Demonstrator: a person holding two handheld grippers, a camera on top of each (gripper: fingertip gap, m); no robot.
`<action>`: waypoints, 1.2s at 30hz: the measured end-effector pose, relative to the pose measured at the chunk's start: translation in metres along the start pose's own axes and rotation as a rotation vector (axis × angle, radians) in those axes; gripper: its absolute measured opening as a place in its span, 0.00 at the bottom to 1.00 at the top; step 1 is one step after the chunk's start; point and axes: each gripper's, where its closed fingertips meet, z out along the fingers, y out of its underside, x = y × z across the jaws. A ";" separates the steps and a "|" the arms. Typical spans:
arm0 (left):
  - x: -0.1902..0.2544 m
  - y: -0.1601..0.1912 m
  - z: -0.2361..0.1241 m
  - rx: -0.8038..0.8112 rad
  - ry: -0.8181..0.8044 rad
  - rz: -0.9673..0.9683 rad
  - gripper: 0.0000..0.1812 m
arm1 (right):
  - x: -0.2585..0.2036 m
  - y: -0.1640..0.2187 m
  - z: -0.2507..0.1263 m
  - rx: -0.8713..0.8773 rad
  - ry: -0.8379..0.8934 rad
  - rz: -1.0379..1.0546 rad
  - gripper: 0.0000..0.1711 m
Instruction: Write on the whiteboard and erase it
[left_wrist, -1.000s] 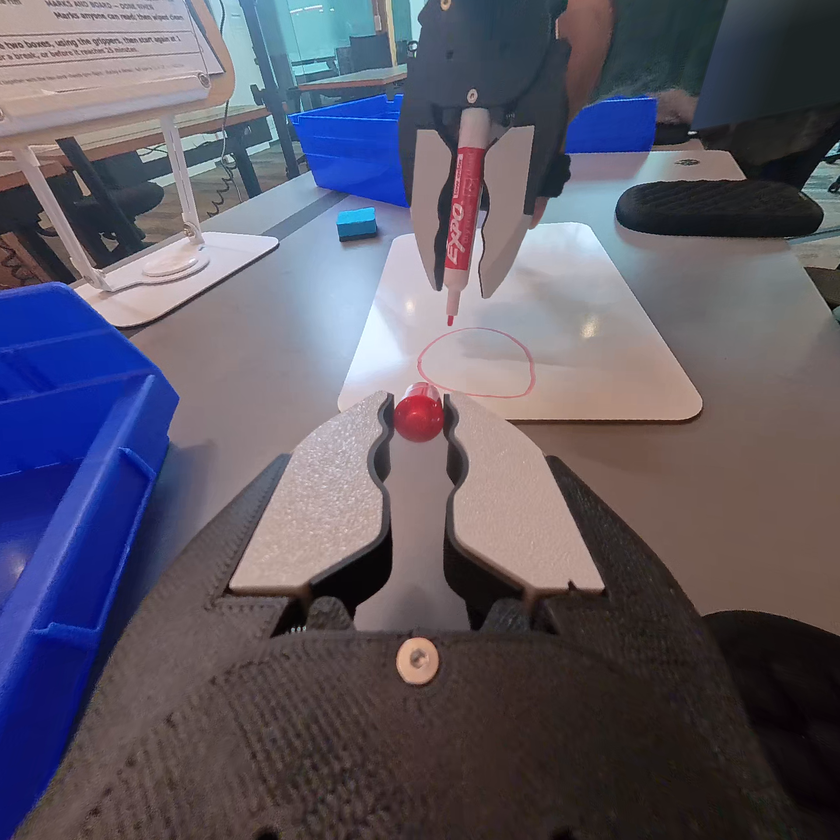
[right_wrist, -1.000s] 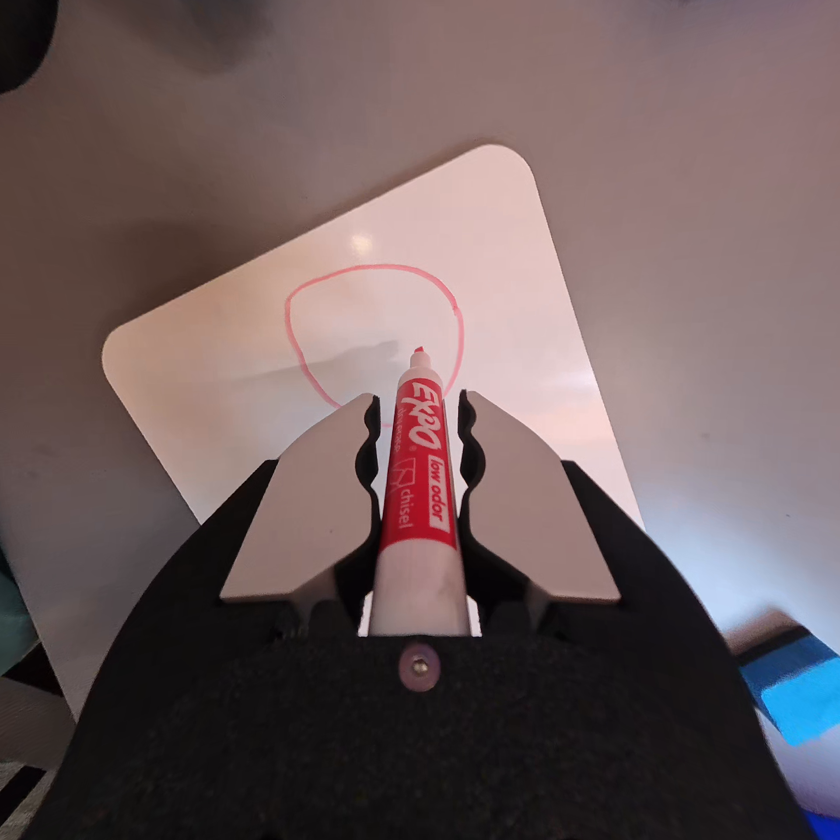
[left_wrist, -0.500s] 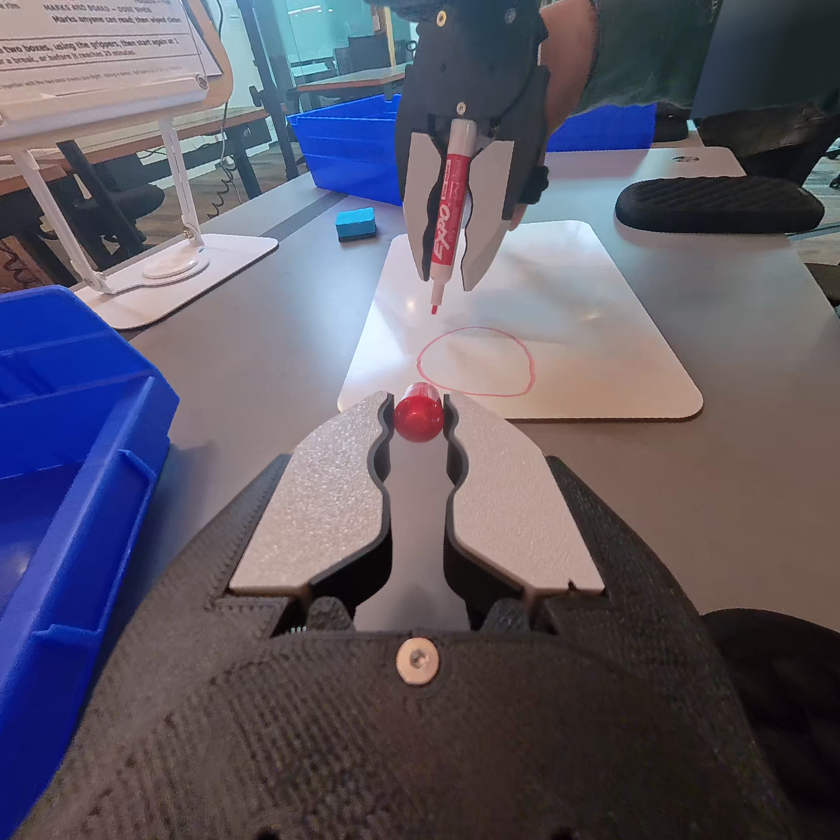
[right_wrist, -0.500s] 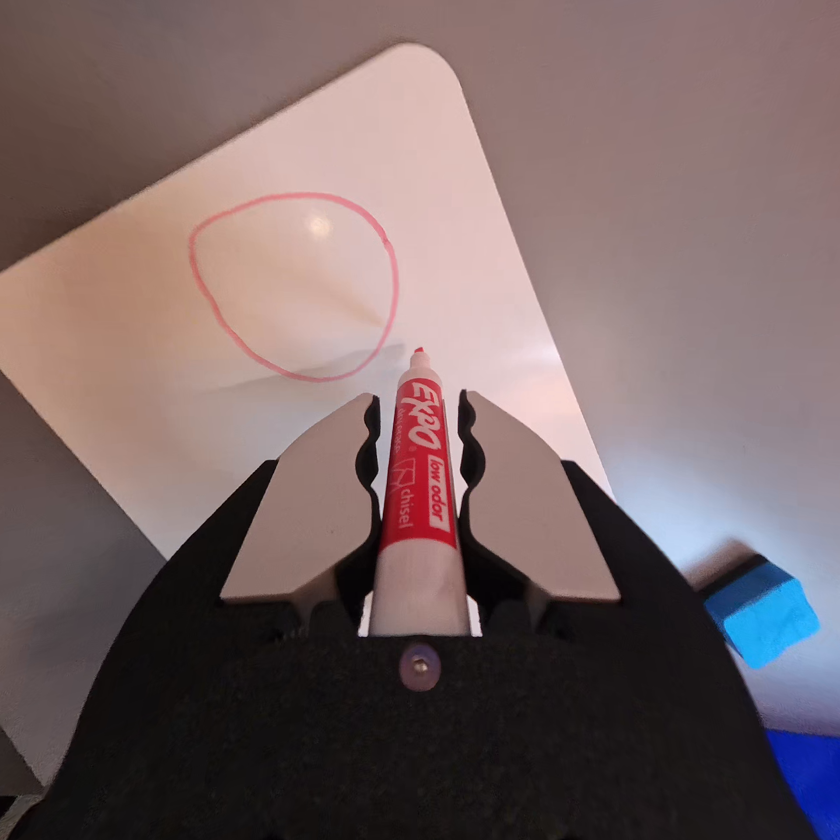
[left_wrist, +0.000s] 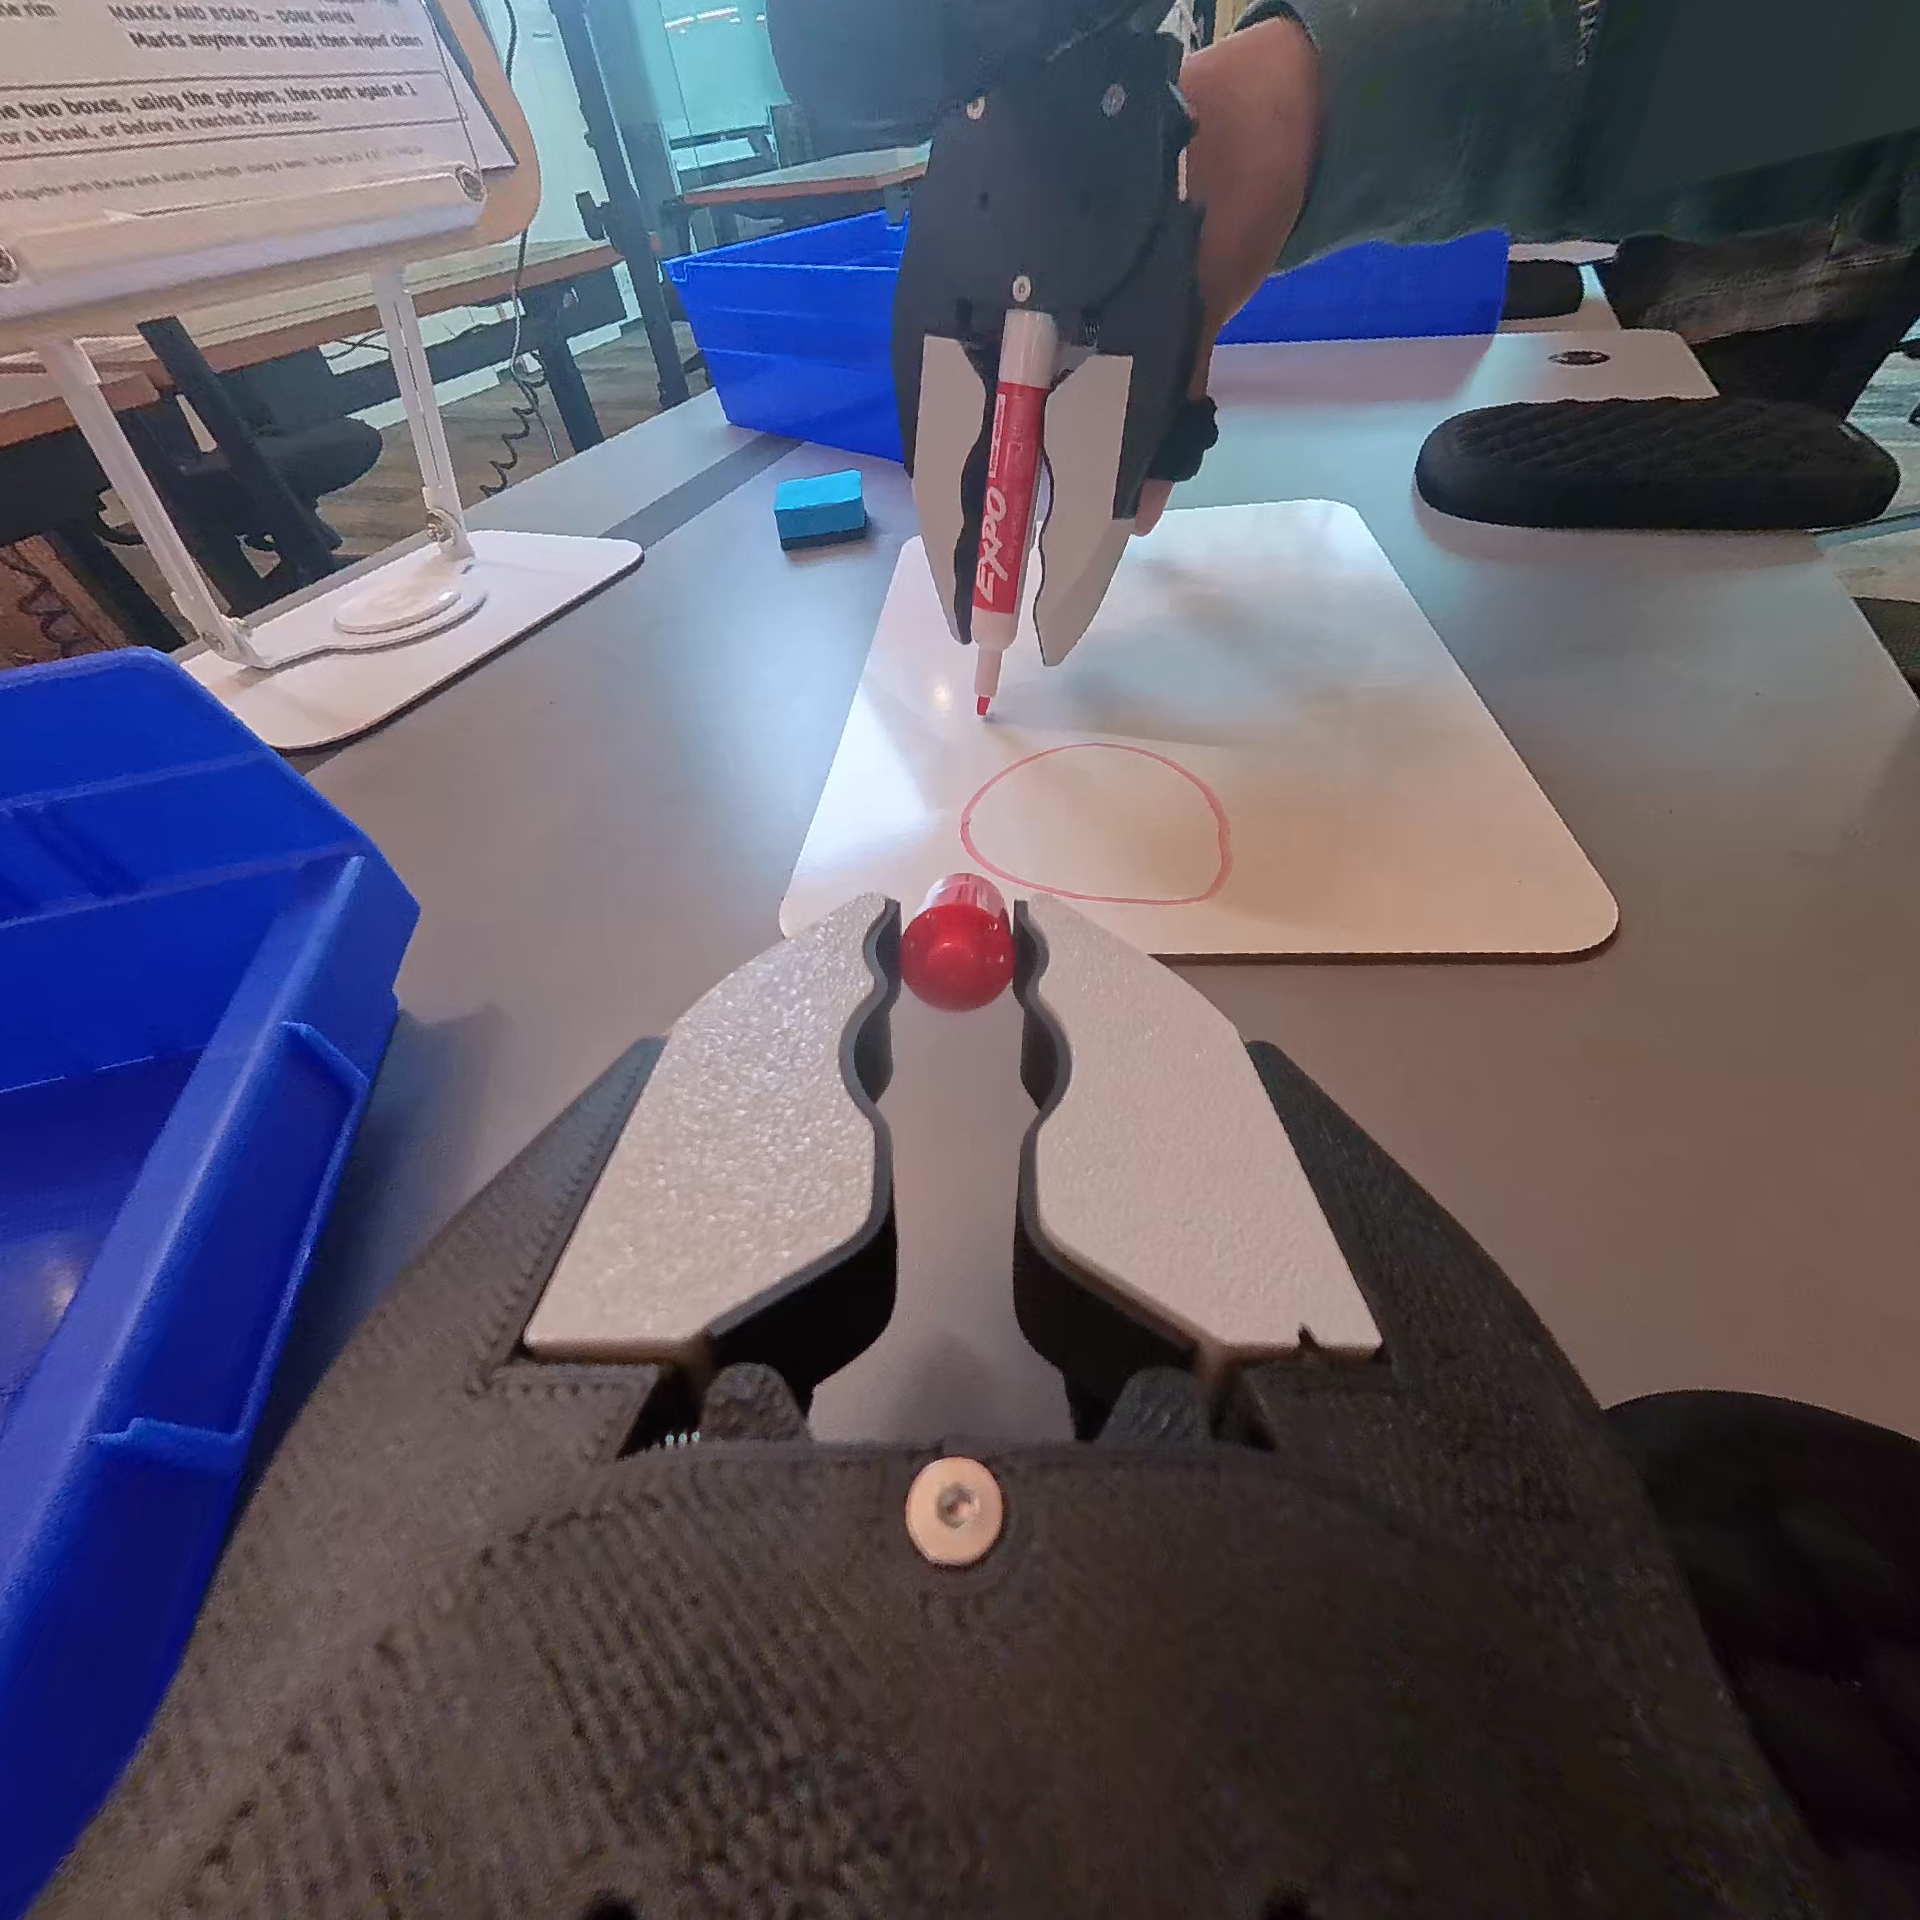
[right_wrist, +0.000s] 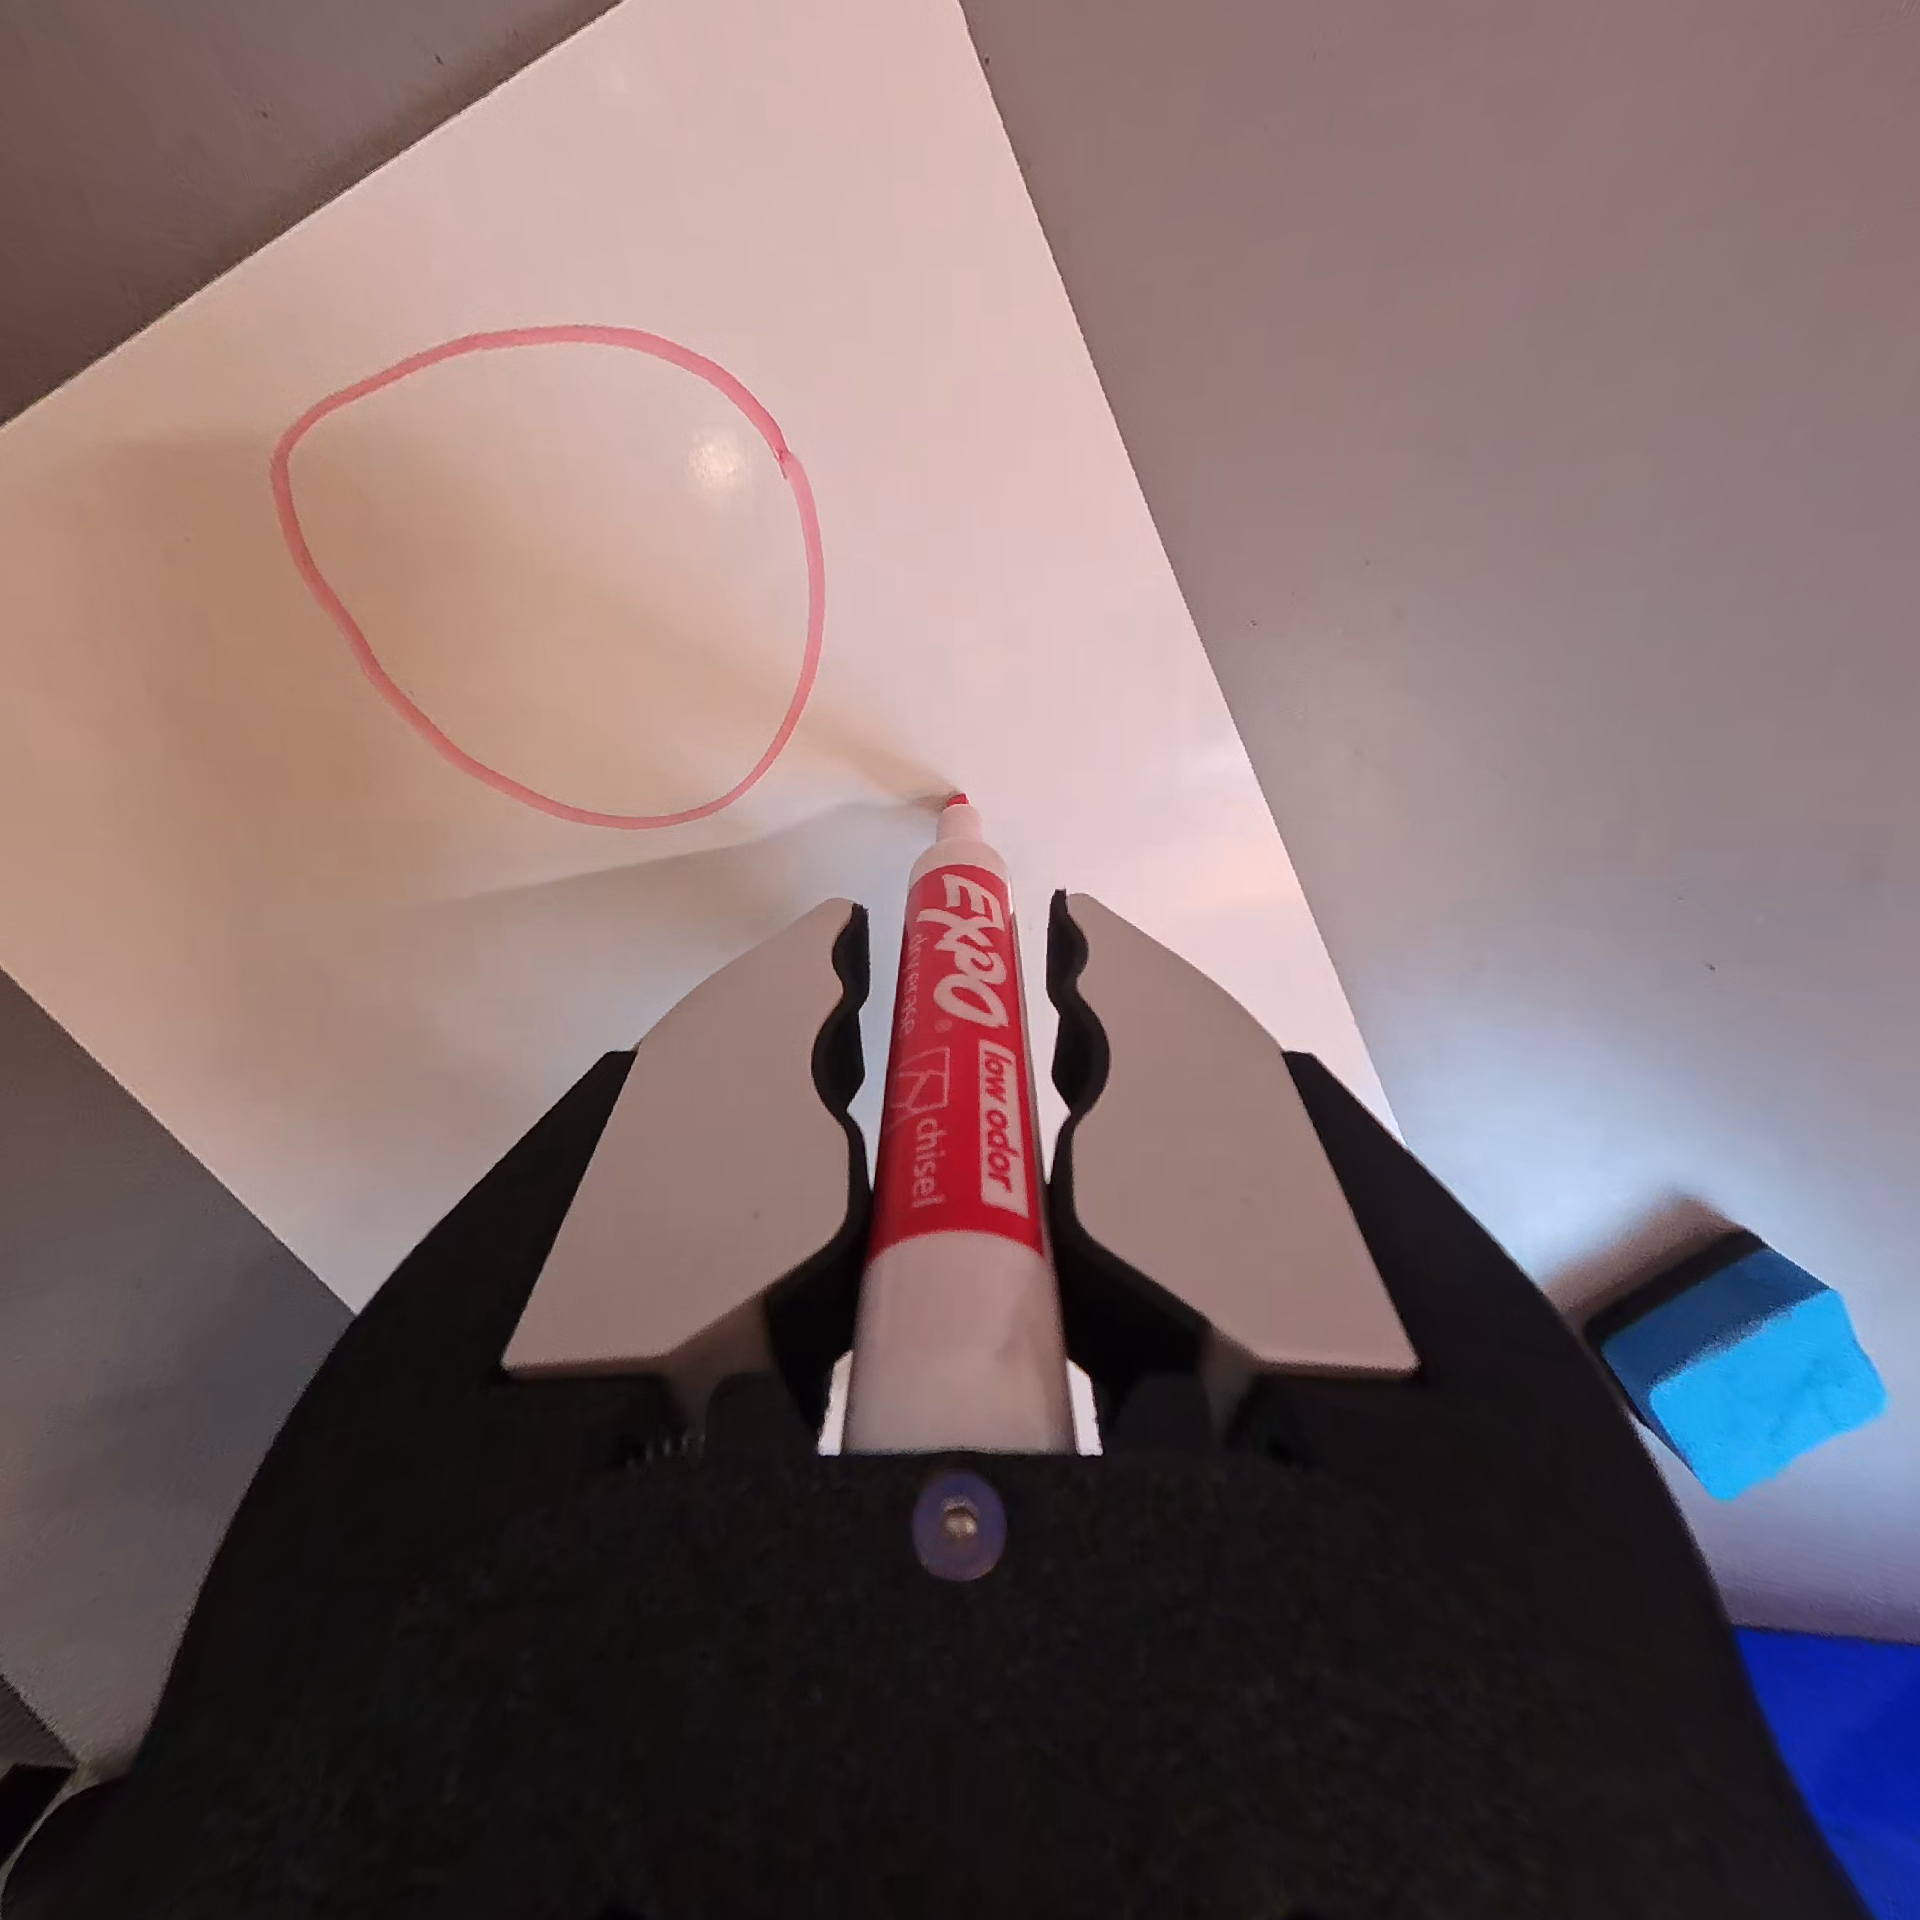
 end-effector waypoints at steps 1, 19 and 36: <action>0.000 0.000 0.000 -0.001 0.001 0.000 0.11 | 0.000 0.001 0.001 -0.006 0.000 -0.002 0.20; 0.001 0.001 0.000 -0.005 0.004 0.000 0.11 | -0.059 0.032 -0.013 -0.084 -0.087 -0.025 0.19; 0.000 0.001 0.000 -0.004 0.005 -0.005 0.11 | -0.001 -0.002 -0.001 0.030 0.003 0.003 0.20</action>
